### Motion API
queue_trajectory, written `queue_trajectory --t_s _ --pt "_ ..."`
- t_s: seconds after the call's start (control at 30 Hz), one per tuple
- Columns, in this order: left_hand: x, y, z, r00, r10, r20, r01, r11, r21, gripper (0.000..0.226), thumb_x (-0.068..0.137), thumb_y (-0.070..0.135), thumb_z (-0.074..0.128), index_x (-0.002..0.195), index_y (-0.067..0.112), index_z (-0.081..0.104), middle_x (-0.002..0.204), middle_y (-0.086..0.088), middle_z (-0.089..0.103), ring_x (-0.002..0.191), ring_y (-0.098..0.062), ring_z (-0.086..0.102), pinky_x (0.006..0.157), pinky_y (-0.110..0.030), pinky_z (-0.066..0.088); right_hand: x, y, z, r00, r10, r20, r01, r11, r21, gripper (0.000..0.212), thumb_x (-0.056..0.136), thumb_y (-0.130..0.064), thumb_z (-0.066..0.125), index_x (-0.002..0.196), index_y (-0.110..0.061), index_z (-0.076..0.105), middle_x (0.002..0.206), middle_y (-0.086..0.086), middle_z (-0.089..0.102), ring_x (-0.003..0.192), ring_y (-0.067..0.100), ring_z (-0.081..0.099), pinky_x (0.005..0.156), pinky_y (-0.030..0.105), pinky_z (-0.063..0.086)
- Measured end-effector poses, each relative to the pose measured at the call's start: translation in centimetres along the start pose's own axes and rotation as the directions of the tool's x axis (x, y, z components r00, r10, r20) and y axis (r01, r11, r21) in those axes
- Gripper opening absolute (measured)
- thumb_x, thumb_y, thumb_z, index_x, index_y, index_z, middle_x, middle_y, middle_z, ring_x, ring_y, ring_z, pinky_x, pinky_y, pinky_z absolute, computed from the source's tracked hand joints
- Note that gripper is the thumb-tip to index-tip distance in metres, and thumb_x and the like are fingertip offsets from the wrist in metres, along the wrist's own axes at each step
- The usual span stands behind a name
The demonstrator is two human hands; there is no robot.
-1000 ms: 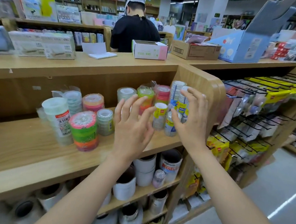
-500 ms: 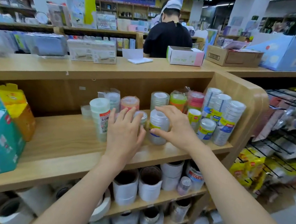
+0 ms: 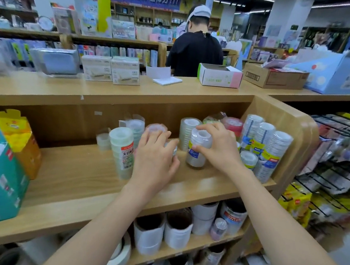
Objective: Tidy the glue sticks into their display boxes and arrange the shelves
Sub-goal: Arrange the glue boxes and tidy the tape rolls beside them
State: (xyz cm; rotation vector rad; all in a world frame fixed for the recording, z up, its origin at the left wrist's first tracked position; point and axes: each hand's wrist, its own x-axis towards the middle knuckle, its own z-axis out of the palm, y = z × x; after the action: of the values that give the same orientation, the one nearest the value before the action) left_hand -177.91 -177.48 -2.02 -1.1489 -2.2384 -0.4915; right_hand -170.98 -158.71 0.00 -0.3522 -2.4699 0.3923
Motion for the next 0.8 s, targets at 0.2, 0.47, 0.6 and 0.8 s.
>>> queue_trajectory --t_s 0.2,0.47,0.6,0.8 --pt "2.9 2.7 -0.4 0.985 -0.002 0.171 -0.007 0.998 0.056 0.047 0.087 0.032 0.059 0.131 0.016 0.059 0.141 -0.012 0.053 0.137 -0.031 0.042 0.117 -0.053 0.022 2.5 1.4 -2.1 0.995 0.068 0.072 -0.068 0.998 -0.009 0.057 0.077 -0.03 0.079 0.129 -0.028 0.056 0.126 0.002 0.053 0.117 0.022 0.049 0.098 0.036 0.037" --pt "4.5 4.8 1.4 0.955 0.019 0.295 -0.021 1.0 0.004 0.06 0.097 0.031 0.046 0.153 0.018 0.028 0.158 -0.005 0.032 0.148 -0.022 0.022 0.122 -0.041 0.008 3.4 3.1 -1.9 0.98 0.102 0.169 -0.089 0.992 -0.087 0.062 0.074 -0.031 0.08 0.129 -0.026 0.051 0.121 0.001 0.055 0.113 0.023 0.054 0.095 0.039 0.043" --pt "5.3 5.4 2.7 0.945 0.006 0.328 0.054 0.984 -0.171 0.065 0.098 0.026 0.049 0.155 0.014 0.021 0.157 -0.005 0.032 0.144 -0.02 0.028 0.118 -0.032 0.018 3.5 3.7 -1.9 0.972 0.112 0.206 -0.102 0.993 -0.058 0.06 0.074 -0.031 0.081 0.127 -0.025 0.055 0.123 0.0 0.054 0.114 0.022 0.055 0.095 0.041 0.046" --pt "6.2 6.1 4.8 0.955 -0.086 0.283 0.199 0.893 -0.403 0.064 0.097 0.022 0.056 0.154 0.027 0.027 0.159 -0.004 0.028 0.143 -0.02 0.032 0.11 -0.028 0.031 3.8 5.3 -3.5 0.992 -0.003 0.125 -0.005 0.998 0.057 0.046 0.083 -0.038 0.072 0.123 -0.02 0.061 0.122 -0.001 0.059 0.114 0.018 0.054 0.097 0.039 0.044"
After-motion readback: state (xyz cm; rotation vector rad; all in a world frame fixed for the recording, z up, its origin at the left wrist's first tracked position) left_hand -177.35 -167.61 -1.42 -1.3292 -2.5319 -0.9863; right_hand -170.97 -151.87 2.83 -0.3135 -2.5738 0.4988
